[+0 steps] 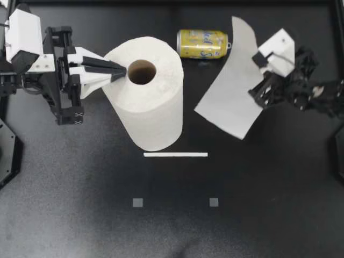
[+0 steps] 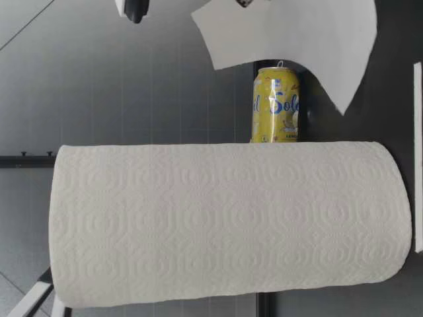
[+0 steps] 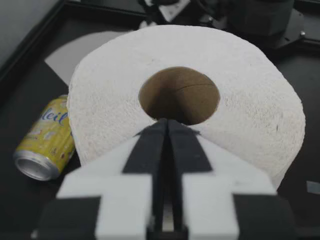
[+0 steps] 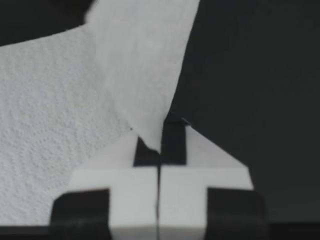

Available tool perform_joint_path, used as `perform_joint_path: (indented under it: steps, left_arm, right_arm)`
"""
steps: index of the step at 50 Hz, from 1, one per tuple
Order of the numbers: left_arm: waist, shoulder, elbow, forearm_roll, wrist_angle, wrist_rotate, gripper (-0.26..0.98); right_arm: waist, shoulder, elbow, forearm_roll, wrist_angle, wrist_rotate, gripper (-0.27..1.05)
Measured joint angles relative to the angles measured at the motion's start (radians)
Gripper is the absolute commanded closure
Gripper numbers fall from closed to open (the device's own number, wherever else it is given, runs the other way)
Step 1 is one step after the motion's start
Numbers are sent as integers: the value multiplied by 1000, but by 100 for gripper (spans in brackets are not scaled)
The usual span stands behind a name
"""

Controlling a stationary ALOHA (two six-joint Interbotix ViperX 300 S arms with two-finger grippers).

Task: Pick up a piece of paper towel and place it on the spilled liquid.

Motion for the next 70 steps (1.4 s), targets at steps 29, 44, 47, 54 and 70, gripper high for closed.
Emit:
perform_joint_path:
  steps: [29,44,47,54,70]
  left_arm:
    - [2,0,0,-12,0,-2,62]
    - [2,2,0,-17,0,0,62]
    - [0,2,0,-18,0,0,62]
    - [2,2,0,-17,0,0,62]
    - [0,2,0,-18,-2,0,62]
  right_arm:
    - [-295,101,-120,261,-179,-568,88]
    - [-327,169,-178,261,-193,-568,87]
    - [-327,172,-183,261,-193,-566,83]
    - [-327,179,-184,261,-192,-565,55]
    - [-327,193,-225,259,-41,-557,7]
